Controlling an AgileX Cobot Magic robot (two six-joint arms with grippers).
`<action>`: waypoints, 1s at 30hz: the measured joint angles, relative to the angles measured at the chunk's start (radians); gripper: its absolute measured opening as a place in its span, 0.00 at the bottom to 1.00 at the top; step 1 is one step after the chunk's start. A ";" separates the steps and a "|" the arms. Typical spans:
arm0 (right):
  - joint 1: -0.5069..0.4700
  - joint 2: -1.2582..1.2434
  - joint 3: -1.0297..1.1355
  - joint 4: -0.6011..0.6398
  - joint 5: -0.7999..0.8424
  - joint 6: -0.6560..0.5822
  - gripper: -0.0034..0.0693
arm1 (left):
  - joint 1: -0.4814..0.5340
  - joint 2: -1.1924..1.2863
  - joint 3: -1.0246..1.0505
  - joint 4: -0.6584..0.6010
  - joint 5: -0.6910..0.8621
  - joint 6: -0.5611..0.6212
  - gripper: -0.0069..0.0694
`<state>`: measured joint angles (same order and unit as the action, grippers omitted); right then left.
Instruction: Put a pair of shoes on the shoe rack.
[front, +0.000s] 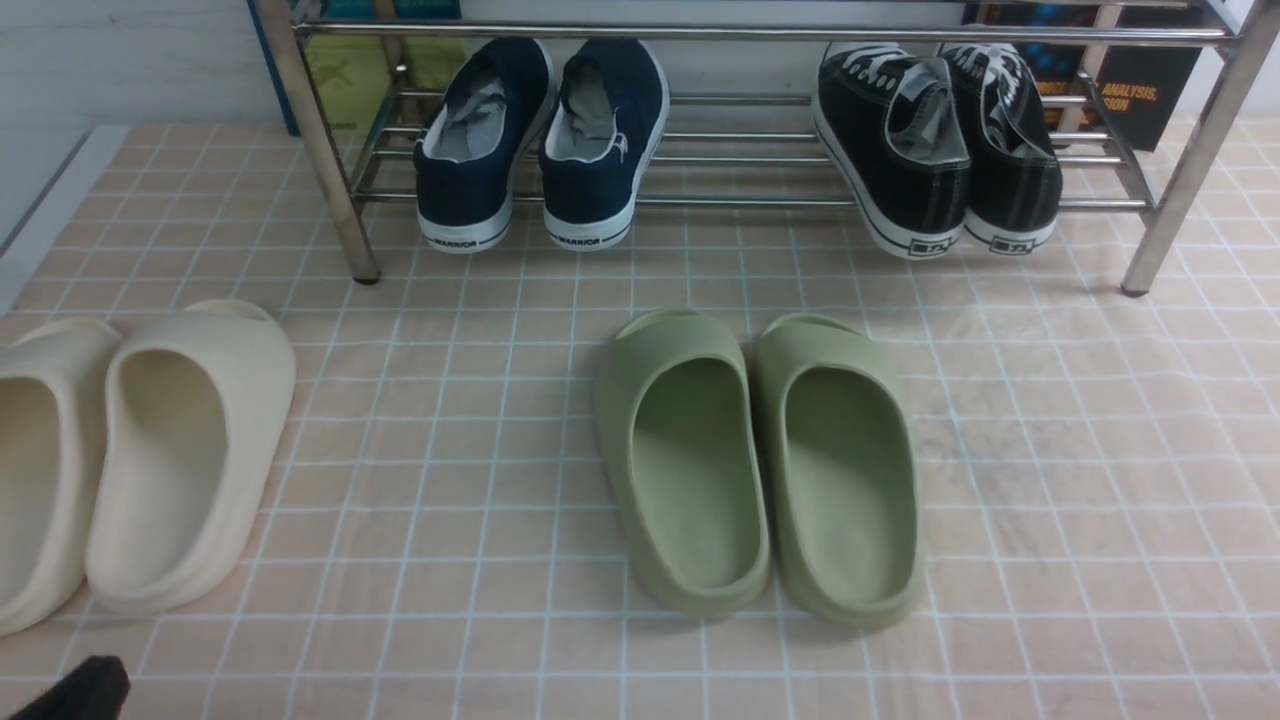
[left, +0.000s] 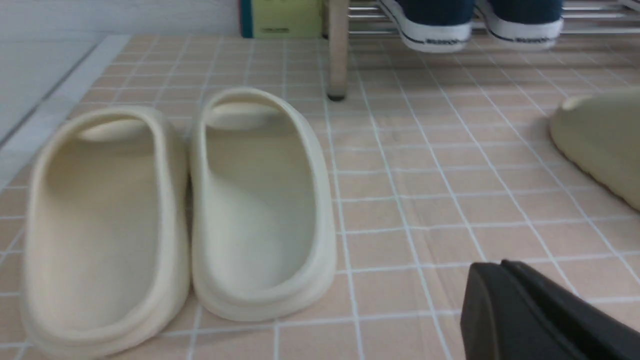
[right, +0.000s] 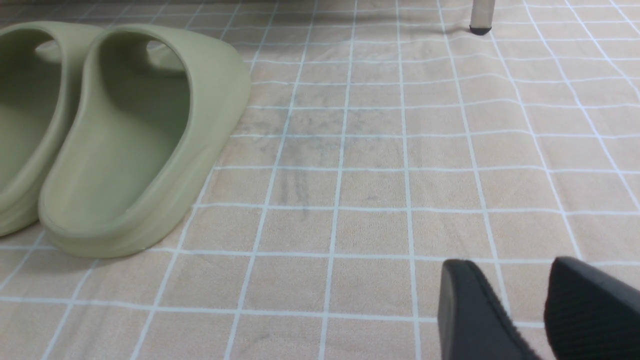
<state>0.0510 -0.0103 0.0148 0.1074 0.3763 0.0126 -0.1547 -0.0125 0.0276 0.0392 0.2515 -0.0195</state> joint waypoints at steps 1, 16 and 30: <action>0.000 0.000 0.000 0.000 0.000 0.000 0.38 | 0.000 0.000 0.000 -0.073 0.058 0.078 0.11; 0.000 0.000 0.000 0.000 0.000 0.000 0.38 | 0.094 0.000 -0.006 -0.129 0.129 0.208 0.12; 0.000 0.000 0.000 0.000 0.000 0.000 0.38 | 0.034 0.000 -0.008 -0.124 0.132 0.147 0.12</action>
<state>0.0510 -0.0103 0.0148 0.1074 0.3763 0.0126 -0.1210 -0.0125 0.0198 -0.0849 0.3834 0.1276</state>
